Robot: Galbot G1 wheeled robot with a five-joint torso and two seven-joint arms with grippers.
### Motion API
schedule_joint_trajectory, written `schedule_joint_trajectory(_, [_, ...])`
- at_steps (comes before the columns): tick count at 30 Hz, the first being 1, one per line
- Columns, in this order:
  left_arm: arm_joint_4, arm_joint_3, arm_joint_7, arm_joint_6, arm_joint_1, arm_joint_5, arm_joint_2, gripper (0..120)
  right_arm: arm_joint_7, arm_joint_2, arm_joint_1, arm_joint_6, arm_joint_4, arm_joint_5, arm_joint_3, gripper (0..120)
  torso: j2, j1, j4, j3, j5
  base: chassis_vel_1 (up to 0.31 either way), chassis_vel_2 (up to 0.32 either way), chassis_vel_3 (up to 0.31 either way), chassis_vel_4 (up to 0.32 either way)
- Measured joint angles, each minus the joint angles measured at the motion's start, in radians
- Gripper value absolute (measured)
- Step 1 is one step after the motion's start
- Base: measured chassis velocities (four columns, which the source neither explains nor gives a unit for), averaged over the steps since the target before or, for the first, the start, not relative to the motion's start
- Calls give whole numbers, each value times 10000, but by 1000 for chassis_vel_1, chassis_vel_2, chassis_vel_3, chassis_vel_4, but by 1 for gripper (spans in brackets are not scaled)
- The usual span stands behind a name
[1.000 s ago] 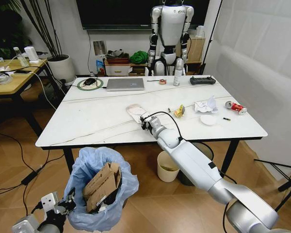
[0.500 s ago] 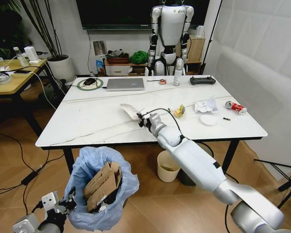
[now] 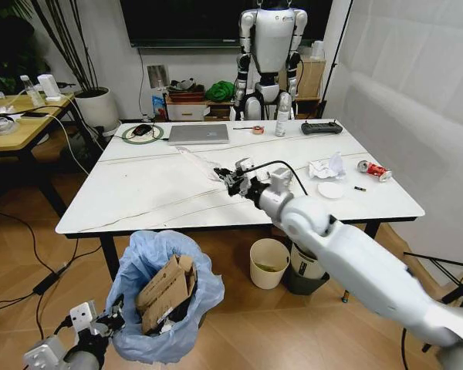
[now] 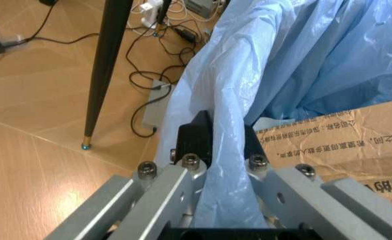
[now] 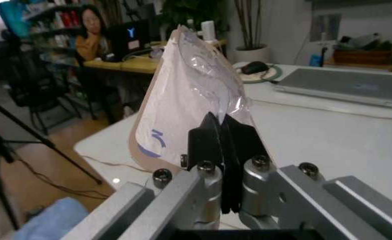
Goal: Pick up the trash bin and place the trash from the table into it.
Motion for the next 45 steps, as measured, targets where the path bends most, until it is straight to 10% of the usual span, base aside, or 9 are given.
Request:
schedule_joint_trajectory(18, [-211,-85,0,23,42,-109,32,1,543,-854,-2174,81,3780,4568,-455,0,0,0,1,0,-2,0,0,0,0])
schedule_joint_trajectory(45, [-341,-131,7,23,38,-143,-32,1,980,-378,-3216,-6,3407,4381,-1515,0,-2,1,1,1,-3,0,0,0,0])
